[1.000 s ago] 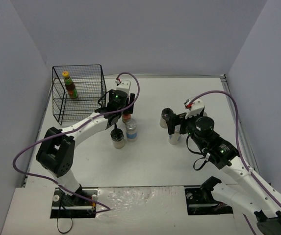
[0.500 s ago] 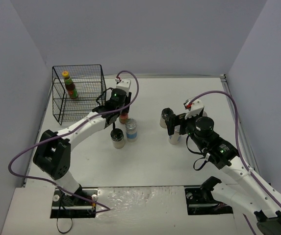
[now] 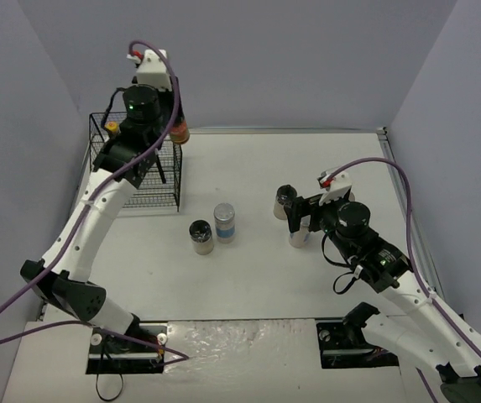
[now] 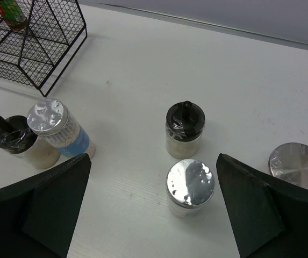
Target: Organize the condiment bottles
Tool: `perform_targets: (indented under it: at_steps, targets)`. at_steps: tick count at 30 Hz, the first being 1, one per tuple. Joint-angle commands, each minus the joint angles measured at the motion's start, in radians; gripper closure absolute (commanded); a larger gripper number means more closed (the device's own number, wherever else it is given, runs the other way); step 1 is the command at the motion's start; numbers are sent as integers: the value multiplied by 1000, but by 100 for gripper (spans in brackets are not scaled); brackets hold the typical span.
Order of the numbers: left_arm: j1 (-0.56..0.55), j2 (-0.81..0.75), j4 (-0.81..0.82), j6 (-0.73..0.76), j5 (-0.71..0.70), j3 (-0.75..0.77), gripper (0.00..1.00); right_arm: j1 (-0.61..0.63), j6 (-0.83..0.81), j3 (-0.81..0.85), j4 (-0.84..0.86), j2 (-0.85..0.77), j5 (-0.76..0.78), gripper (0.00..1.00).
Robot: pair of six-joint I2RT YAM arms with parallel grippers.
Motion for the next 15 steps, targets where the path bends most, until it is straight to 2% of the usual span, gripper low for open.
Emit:
perform_targets:
  at_steps: [1, 10, 15]
  targets:
    - [138, 17, 76, 43, -9, 154, 100, 0, 9, 9, 55, -5, 5, 0]
    - [318, 153, 152, 22, 105, 244, 100, 0, 6, 8, 40, -5, -3, 0]
    - [375, 214, 184, 7, 137, 284, 100, 0, 8, 2, 33, -6, -17, 0]
